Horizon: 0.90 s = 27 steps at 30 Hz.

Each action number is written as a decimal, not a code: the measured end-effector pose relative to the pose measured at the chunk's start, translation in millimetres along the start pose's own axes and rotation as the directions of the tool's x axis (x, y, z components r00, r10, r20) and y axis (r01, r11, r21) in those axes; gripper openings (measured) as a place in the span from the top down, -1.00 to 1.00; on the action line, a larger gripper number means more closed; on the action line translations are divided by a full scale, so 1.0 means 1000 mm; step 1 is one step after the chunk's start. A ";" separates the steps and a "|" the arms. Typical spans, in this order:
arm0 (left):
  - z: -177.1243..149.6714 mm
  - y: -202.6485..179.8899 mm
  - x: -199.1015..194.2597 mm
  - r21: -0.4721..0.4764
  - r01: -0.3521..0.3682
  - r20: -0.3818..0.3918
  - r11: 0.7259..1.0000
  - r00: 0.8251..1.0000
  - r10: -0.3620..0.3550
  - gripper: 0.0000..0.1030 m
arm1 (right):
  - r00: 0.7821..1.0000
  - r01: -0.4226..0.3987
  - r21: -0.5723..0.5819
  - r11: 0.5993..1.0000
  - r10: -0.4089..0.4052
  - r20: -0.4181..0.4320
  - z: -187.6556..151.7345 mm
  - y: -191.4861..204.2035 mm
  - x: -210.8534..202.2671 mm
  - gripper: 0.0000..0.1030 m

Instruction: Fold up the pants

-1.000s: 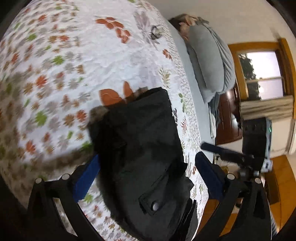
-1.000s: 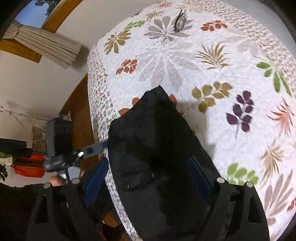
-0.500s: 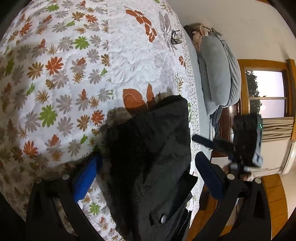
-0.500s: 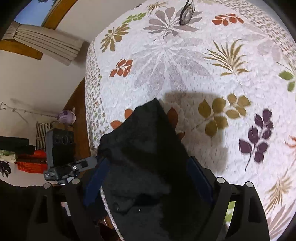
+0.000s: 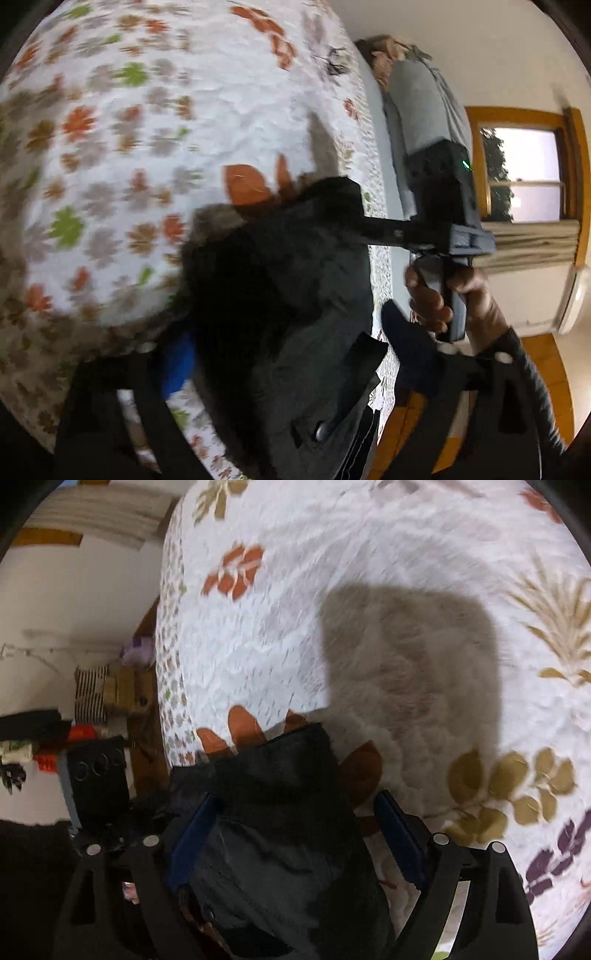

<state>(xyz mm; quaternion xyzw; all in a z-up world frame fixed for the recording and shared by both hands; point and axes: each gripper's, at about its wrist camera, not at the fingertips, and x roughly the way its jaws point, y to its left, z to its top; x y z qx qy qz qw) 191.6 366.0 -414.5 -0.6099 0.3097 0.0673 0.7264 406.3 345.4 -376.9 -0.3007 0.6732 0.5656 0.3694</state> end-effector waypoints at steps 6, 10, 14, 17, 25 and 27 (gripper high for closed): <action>0.001 0.003 -0.002 -0.030 0.011 0.013 0.999 1.000 -0.011 -0.68 | 0.999 -0.040 0.006 0.999 0.040 -0.013 0.003 -0.001 -0.002 0.03; 0.001 0.011 -0.004 -0.056 -0.012 0.011 0.998 1.000 0.012 -0.01 | 0.999 -0.033 -0.001 0.999 0.033 0.002 -0.004 0.004 -0.014 0.32; 0.001 0.008 -0.006 -0.043 0.014 0.010 0.999 1.000 -0.013 0.31 | 0.999 -0.027 -0.005 1.000 0.027 0.038 -0.014 0.014 -0.032 0.41; -0.006 -0.009 -0.012 0.034 0.004 0.028 0.999 1.000 -0.005 0.37 | 0.998 -0.017 -0.010 1.000 0.018 0.066 -0.025 0.020 -0.049 0.43; -0.021 -0.087 -0.038 0.180 0.001 0.021 0.984 1.000 -0.004 0.42 | 0.983 0.023 -0.012 1.000 -0.021 0.183 -0.076 0.051 -0.115 0.45; -0.029 -0.115 -0.045 0.244 -0.009 0.018 0.970 1.000 0.005 0.42 | 0.975 0.036 -0.009 0.999 -0.033 0.219 -0.093 0.061 -0.134 0.45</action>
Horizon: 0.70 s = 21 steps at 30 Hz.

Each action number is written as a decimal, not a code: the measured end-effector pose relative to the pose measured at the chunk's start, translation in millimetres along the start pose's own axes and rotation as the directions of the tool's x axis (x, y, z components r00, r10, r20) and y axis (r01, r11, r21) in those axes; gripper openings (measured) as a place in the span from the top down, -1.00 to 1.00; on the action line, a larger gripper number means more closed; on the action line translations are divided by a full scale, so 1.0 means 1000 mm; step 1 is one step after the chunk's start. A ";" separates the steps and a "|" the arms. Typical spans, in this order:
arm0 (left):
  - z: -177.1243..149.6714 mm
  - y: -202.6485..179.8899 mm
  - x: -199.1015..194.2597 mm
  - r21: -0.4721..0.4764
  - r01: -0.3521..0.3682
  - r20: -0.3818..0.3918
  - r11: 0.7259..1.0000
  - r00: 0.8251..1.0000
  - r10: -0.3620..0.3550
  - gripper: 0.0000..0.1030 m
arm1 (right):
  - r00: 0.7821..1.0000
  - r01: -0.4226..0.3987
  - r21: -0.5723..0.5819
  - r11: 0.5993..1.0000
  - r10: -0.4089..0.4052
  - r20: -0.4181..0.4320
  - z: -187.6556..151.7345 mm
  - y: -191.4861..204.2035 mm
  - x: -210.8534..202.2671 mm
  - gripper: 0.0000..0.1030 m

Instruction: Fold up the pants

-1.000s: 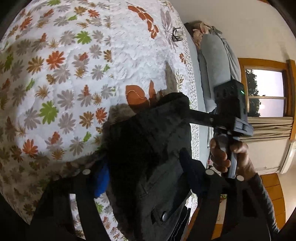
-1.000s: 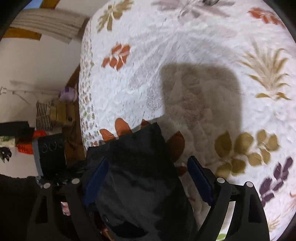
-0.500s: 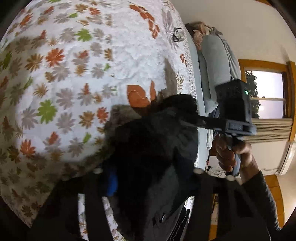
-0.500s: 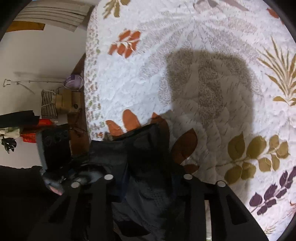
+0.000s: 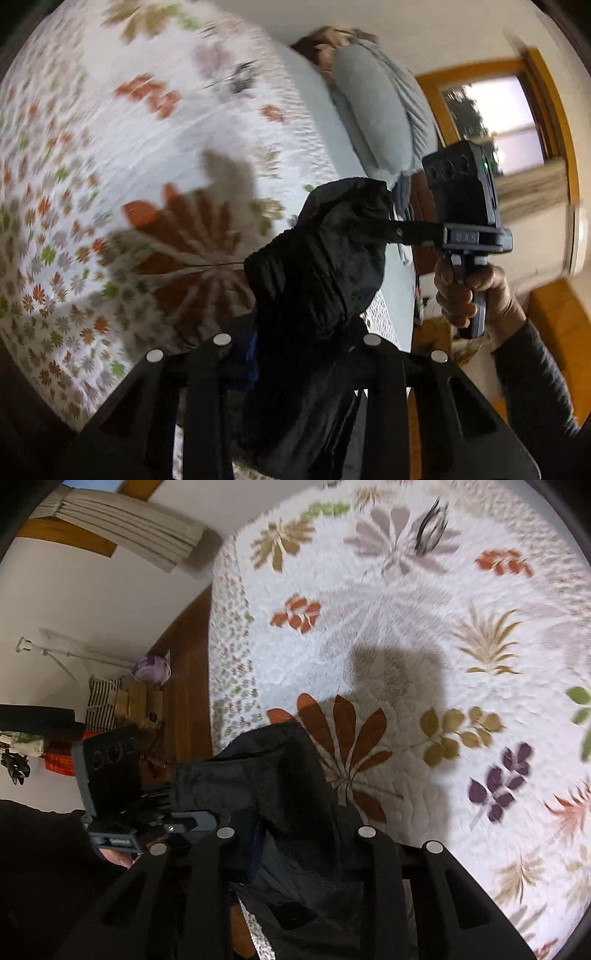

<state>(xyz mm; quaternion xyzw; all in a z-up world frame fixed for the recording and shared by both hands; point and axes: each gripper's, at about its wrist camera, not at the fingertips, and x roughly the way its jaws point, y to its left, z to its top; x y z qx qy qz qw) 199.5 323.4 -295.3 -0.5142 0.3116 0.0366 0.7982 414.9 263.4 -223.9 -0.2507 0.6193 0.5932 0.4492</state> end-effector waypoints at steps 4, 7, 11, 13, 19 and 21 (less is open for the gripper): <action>-0.007 -0.043 -0.010 0.097 -0.006 0.002 0.995 1.000 0.006 0.43 | 0.998 0.023 0.008 1.000 -0.024 0.062 -0.025 0.017 -0.039 0.45; -0.016 -0.069 -0.017 0.154 -0.004 0.000 0.988 1.000 0.004 0.44 | 0.994 0.047 0.014 0.999 -0.048 0.098 -0.044 0.029 -0.061 0.45; -0.031 -0.102 -0.026 0.230 -0.007 -0.002 0.973 1.000 0.007 0.44 | 0.986 0.063 0.023 0.998 -0.066 0.153 -0.070 0.041 -0.089 0.45; -0.037 -0.115 -0.029 0.256 -0.005 -0.005 0.967 1.000 0.007 0.44 | 0.980 0.073 0.029 0.997 -0.077 0.181 -0.086 0.045 -0.103 0.45; -0.060 -0.154 -0.038 0.349 -0.004 -0.015 0.937 1.000 0.010 0.45 | 0.961 0.082 0.044 0.996 -0.091 0.262 -0.128 0.057 -0.136 0.45; -0.067 -0.165 -0.039 0.378 -0.009 -0.014 0.926 1.000 0.016 0.45 | 0.955 0.085 0.051 0.995 -0.096 0.282 -0.141 0.058 -0.142 0.45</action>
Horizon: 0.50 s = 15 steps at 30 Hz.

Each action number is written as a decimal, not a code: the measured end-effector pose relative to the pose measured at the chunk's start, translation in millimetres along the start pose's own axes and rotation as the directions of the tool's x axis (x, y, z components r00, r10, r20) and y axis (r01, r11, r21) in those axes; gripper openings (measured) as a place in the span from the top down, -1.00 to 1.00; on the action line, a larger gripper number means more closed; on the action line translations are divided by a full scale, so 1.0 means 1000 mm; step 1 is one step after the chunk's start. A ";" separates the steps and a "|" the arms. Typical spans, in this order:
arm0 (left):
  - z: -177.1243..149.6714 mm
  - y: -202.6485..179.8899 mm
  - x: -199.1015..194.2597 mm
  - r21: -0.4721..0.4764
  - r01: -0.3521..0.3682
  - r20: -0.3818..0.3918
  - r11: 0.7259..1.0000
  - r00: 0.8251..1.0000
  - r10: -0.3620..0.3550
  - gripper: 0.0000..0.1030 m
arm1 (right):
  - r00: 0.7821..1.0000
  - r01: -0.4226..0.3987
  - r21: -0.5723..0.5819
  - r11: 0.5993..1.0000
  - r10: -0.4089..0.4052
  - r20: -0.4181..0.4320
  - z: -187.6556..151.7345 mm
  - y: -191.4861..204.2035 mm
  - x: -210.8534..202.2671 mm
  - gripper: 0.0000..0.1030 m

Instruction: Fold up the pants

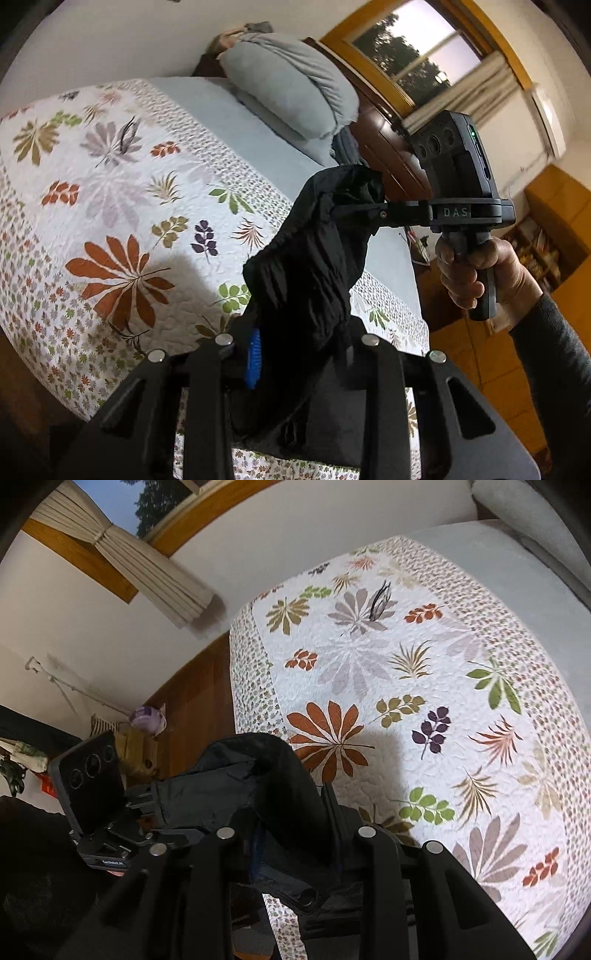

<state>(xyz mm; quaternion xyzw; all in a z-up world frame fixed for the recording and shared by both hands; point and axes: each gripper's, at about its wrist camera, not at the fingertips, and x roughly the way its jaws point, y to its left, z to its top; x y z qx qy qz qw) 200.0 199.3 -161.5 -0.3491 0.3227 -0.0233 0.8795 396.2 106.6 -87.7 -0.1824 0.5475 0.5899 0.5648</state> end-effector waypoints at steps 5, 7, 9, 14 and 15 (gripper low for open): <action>-0.009 -0.031 -0.003 0.081 -0.012 -0.008 0.997 1.000 0.013 0.45 | 0.998 0.010 0.016 1.000 -0.011 0.058 -0.026 0.001 -0.024 0.45; -0.011 -0.038 -0.002 0.102 -0.014 -0.011 0.995 1.000 0.015 0.45 | 0.997 0.013 0.021 1.000 -0.014 0.078 -0.034 0.002 -0.032 0.45; -0.013 -0.047 -0.003 0.127 -0.017 -0.014 0.992 1.000 0.019 0.45 | 0.995 0.021 0.026 0.999 -0.023 0.094 -0.042 0.004 -0.040 0.45; -0.019 -0.067 -0.003 0.175 -0.020 -0.022 0.984 0.999 0.024 0.45 | 0.991 0.044 0.038 0.998 -0.048 0.123 -0.059 0.006 -0.056 0.45; -0.020 -0.072 -0.003 0.185 -0.020 -0.023 0.983 0.999 0.025 0.45 | 0.990 0.048 0.042 0.998 -0.053 0.129 -0.064 0.007 -0.061 0.45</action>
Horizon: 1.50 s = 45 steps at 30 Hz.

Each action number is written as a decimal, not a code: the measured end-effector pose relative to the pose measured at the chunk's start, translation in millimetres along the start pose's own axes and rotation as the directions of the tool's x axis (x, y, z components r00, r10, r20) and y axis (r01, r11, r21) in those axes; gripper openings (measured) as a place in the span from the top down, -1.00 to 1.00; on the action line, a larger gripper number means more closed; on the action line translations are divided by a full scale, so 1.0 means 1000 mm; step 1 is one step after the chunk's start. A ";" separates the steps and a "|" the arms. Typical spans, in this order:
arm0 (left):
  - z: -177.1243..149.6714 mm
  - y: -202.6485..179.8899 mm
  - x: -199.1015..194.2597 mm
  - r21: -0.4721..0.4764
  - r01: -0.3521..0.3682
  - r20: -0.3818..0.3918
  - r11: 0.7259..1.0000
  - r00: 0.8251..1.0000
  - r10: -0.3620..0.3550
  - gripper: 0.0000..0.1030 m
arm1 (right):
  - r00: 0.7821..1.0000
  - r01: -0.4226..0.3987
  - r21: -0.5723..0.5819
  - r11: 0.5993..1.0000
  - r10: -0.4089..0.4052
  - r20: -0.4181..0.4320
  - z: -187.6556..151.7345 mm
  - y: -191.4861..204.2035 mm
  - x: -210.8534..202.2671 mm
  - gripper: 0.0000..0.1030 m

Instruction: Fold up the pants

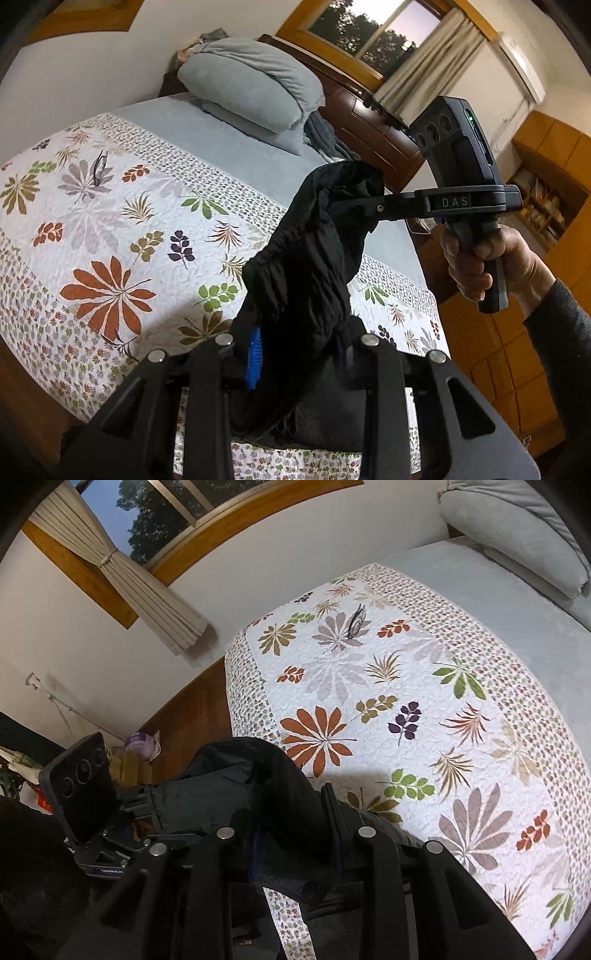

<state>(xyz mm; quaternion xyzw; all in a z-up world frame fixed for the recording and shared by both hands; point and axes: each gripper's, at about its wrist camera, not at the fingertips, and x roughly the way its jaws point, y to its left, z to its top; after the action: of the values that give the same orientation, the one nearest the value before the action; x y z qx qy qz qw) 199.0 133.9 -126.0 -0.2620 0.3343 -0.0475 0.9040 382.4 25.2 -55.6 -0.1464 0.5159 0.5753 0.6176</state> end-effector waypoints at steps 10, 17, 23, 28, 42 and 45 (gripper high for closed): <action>-0.012 -0.043 0.007 0.102 -0.005 -0.022 0.995 1.000 0.007 0.45 | 0.998 0.057 0.033 0.998 -0.058 0.038 -0.039 -0.004 -0.034 0.45; -0.022 -0.068 0.011 0.148 -0.004 -0.038 0.989 0.999 0.010 0.45 | 0.994 0.088 0.059 0.994 -0.091 0.061 -0.066 -0.009 -0.051 0.44; -0.030 -0.089 0.018 0.198 -0.008 -0.054 0.980 0.998 0.020 0.45 | 0.991 0.104 0.080 0.991 -0.110 0.076 -0.085 -0.016 -0.062 0.44; -0.035 -0.106 0.026 0.237 -0.004 -0.068 0.971 0.997 0.021 0.46 | 0.988 0.121 0.090 0.989 -0.128 0.081 -0.102 -0.023 -0.073 0.44; -0.065 -0.155 0.060 0.328 0.020 -0.124 0.944 0.992 0.022 0.46 | 0.985 0.120 0.147 0.982 -0.136 0.105 -0.163 -0.060 -0.094 0.45; -0.072 -0.163 0.066 0.349 0.024 -0.133 0.937 0.991 0.024 0.46 | 0.984 0.120 0.155 0.981 -0.138 0.112 -0.175 -0.066 -0.097 0.45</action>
<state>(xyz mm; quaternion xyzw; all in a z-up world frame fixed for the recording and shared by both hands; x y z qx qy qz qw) 218.6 -54.9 -127.9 -0.0931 0.3811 -0.1237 0.9115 376.0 -184.6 -79.2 -0.0982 0.5078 0.5020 0.6932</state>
